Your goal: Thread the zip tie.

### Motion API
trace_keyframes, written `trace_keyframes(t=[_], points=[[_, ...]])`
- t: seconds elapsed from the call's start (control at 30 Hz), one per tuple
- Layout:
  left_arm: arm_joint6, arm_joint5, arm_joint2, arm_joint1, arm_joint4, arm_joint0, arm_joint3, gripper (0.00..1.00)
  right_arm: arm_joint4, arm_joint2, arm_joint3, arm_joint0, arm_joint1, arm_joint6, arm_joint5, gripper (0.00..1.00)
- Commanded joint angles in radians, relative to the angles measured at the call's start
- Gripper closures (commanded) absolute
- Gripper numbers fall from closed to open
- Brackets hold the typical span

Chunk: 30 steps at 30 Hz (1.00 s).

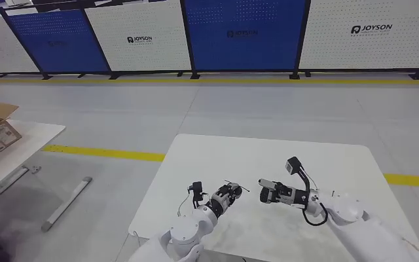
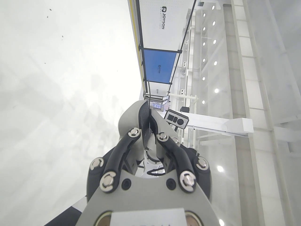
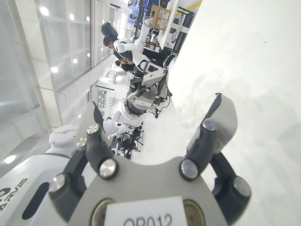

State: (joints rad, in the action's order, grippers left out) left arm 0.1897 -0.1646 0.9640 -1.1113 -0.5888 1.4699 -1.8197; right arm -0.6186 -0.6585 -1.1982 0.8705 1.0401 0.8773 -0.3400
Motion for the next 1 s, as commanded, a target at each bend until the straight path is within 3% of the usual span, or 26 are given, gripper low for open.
trace_keyframes(t=[0.0,0.37,0.53,0.67,0.97], points=[[0.0,0.0,0.0,0.0,0.0,0.0,0.0,1.0,0.0,0.0,0.0,0.0,0.0,0.0,0.0,0.0],[0.003,0.009,0.001,-0.004,0.006,0.003,0.004,1.0,-0.006,0.001,-0.008,0.01,0.005,0.014,0.02,0.0],[-0.008,0.001,0.013,-0.006,0.0,0.018,-0.015,1.0,-0.057,-0.003,0.037,0.004,0.029,0.08,0.0,0.0],[-0.001,0.008,0.016,-0.007,0.006,0.025,-0.023,1.0,-0.034,0.004,0.07,-0.006,0.051,0.061,0.0,0.0],[-0.005,0.011,0.013,-0.009,0.005,0.025,-0.015,1.0,-0.034,0.004,0.07,-0.006,0.051,0.061,0.0,0.0]])
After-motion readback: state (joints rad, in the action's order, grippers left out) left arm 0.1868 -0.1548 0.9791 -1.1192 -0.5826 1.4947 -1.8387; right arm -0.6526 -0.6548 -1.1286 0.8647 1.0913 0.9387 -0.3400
